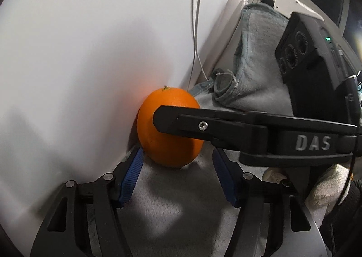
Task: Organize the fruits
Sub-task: 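Close the right gripper on the large orange, then carry the large orange in the right gripper over to the plate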
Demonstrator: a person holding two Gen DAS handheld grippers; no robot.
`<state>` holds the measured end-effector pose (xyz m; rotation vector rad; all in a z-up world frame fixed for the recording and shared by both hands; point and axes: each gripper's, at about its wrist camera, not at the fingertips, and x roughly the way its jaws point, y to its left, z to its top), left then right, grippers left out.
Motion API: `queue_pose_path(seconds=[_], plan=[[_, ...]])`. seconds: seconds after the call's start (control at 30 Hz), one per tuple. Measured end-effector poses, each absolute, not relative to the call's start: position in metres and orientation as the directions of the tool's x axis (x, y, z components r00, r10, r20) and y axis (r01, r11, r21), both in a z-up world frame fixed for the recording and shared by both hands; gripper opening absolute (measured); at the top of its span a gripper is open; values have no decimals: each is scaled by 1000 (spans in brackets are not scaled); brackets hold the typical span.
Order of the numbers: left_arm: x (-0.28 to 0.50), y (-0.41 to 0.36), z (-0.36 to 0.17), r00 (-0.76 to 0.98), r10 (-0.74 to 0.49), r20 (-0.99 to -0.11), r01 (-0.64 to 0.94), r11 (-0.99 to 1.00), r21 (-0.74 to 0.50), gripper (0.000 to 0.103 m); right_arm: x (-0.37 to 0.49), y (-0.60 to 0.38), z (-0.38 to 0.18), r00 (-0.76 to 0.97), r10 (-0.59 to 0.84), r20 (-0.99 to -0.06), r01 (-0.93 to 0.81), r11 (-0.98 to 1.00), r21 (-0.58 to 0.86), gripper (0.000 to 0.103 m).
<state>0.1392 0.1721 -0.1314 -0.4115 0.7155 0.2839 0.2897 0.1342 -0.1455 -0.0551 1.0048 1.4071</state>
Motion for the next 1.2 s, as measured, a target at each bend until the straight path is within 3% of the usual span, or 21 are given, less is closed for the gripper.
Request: queue_pose_path(seconds=[0.37,1.2], plan=[[137,172,-131,733,124,-669,-388,884,-261,52,274,111,-137,-126,792,-598,-826,250,505,68],[119,98,-107,798,8,-603,-211,940,-267,51,268,23,-111,34,818,-575,-778,383,498,68]])
